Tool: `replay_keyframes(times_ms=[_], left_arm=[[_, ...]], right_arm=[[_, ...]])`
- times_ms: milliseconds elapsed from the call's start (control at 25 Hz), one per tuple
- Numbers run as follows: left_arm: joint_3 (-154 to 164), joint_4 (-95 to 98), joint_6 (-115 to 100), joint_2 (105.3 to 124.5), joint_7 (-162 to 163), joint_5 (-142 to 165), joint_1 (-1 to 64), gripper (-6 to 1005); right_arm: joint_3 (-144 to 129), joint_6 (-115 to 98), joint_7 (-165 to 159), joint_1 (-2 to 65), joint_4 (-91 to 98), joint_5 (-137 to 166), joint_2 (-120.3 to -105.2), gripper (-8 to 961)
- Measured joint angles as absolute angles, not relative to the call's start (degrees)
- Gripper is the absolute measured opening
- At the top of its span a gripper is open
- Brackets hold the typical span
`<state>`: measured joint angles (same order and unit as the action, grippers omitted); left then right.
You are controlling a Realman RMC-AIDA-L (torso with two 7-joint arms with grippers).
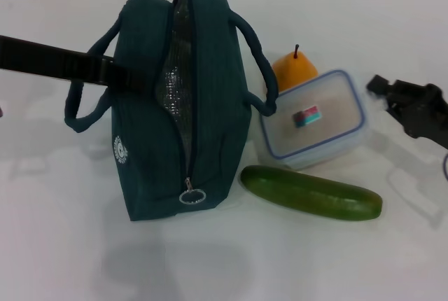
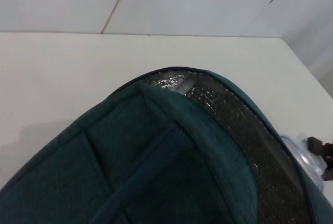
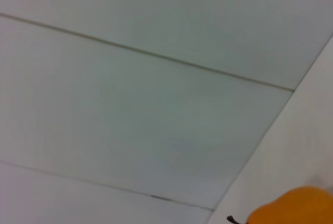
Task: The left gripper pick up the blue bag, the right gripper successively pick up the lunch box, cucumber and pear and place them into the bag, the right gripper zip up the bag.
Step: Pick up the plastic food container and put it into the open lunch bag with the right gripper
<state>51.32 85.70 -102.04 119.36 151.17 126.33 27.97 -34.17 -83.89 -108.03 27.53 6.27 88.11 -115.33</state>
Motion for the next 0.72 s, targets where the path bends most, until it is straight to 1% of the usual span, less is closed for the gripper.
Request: replay_keyframes(times_ms=[280,720], left_arm=[[51.54,85.69,-102.04,119.42,151.17,126.29,27.76,40],[51.68,85.69,-102.04,119.44,151.12,126.03,27.68,40]], right_arm=[[-34.05,-87.18,-108.63,24.16,6.5,84.65,-115.23,78],[-34.01,-90.49,-109.16,22.51,6.07,81.86,-115.13,78]])
